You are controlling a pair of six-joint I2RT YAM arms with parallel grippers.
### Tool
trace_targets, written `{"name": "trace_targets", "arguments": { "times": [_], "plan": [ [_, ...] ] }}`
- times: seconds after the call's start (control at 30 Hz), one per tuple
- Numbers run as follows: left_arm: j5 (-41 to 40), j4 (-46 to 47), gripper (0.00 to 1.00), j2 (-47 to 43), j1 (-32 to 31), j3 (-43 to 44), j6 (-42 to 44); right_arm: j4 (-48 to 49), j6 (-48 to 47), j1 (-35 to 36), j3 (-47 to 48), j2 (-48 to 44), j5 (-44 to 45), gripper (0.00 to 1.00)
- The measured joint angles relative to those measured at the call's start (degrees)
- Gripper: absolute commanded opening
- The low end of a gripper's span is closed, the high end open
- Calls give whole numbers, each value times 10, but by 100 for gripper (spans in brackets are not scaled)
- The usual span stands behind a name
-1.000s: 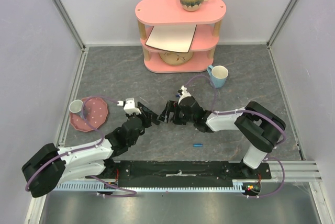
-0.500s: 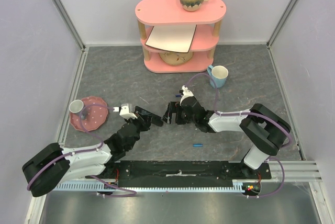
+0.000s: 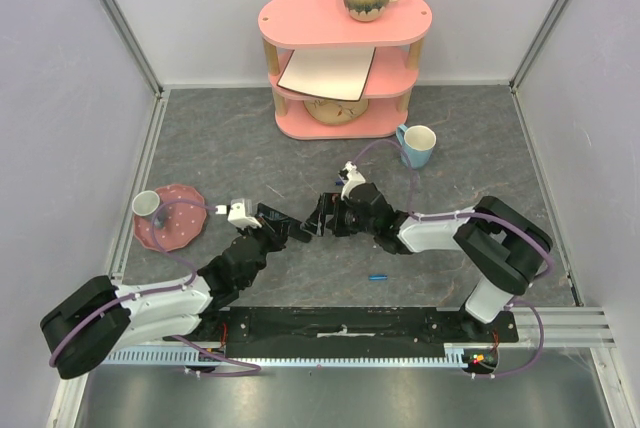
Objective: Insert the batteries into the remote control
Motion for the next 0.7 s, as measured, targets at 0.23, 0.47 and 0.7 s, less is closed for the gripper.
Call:
{"name": "trace_targets", "arguments": {
  "times": [0.23, 0.47, 0.7],
  "plan": [
    [0, -6, 2, -2, 0, 0, 0, 24, 19, 0, 21, 35, -19, 98],
    [-1, -7, 2, -2, 0, 0, 0, 30, 30, 0, 24, 53, -25, 97],
    [-1, -8, 2, -2, 0, 0, -1, 51, 49, 0, 26, 59, -26, 98]
  ]
}}
